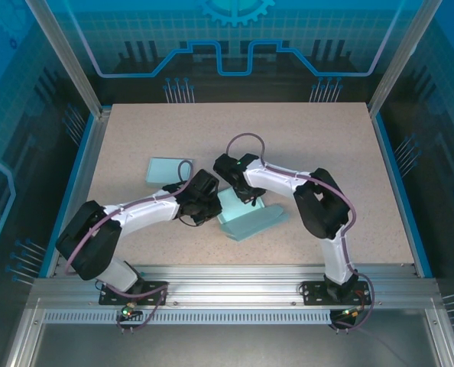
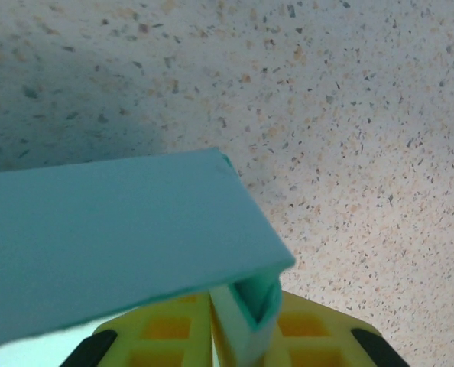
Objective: Fold the paper box
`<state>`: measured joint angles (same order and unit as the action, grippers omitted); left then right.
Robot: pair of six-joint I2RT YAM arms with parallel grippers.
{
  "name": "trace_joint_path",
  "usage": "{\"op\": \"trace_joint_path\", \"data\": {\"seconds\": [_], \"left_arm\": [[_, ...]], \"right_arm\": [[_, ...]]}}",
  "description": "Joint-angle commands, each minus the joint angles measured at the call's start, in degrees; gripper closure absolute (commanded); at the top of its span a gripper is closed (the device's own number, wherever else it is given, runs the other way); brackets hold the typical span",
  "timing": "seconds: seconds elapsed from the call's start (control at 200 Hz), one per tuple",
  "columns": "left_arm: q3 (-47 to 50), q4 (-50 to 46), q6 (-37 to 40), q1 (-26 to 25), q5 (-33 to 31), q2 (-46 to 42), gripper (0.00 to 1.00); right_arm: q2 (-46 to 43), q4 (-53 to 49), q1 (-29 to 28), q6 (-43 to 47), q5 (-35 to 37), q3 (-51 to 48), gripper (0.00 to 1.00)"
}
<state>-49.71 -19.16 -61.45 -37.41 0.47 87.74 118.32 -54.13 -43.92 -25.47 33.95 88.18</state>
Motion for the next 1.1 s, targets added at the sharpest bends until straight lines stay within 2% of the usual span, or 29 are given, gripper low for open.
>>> {"op": "trace_joint_path", "data": {"seconds": [0.0,0.125,0.225,0.295,0.38,0.58,0.67,0.76,0.95,1.05,1.095], "left_arm": [[-0.98,-2.71,-2.48,0.78,-3.10,-0.79,1.00],[-0.37,-2.75,-3.15,0.81,-4.19,-1.89,1.00],[0.58,-2.06,-4.16,0.92,-4.89,-2.66,1.00],[0.78,-1.76,-4.30,1.11,-4.95,-2.44,1.00],[0.63,-1.46,-4.70,1.20,-4.83,-1.81,1.00],[1.04,-0.29,-7.10,1.35,-5.55,-1.08,1.00],[1.75,0.69,-8.44,1.55,-5.79,-0.93,1.00],[1.99,1.36,-9.19,1.61,-5.92,-0.52,1.00],[2.36,2.63,-10.85,1.70,-5.31,0.50,1.00],[2.03,2.72,-10.43,1.69,-5.08,0.78,1.00],[1.75,2.89,-10.09,1.70,-4.83,0.76,1.00]], "right_arm": [[4.63,-6.57,1.22,0.09,7.94,-3.89,0.83],[5.25,-5.39,1.34,0.46,9.72,-4.54,0.87],[7.96,-6.48,1.58,0.50,10.87,-3.46,0.81],[9.44,-6.79,1.56,0.66,11.16,-2.97,0.81],[10.53,-6.26,1.49,1.52,10.86,-3.08,0.85],[14.64,-10.04,0.90,0.32,14.15,-1.60,0.85],[16.89,-11.15,0.61,-0.15,14.72,-0.81,0.89],[17.80,-11.53,0.16,-0.25,13.69,0.15,0.90],[17.70,-9.42,-1.58,-0.45,6.34,0.51,0.95],[16.65,-8.94,-2.18,-1.17,4.85,0.44,0.94],[15.54,-8.59,-2.28,-1.07,4.41,0.26,0.89]]}}
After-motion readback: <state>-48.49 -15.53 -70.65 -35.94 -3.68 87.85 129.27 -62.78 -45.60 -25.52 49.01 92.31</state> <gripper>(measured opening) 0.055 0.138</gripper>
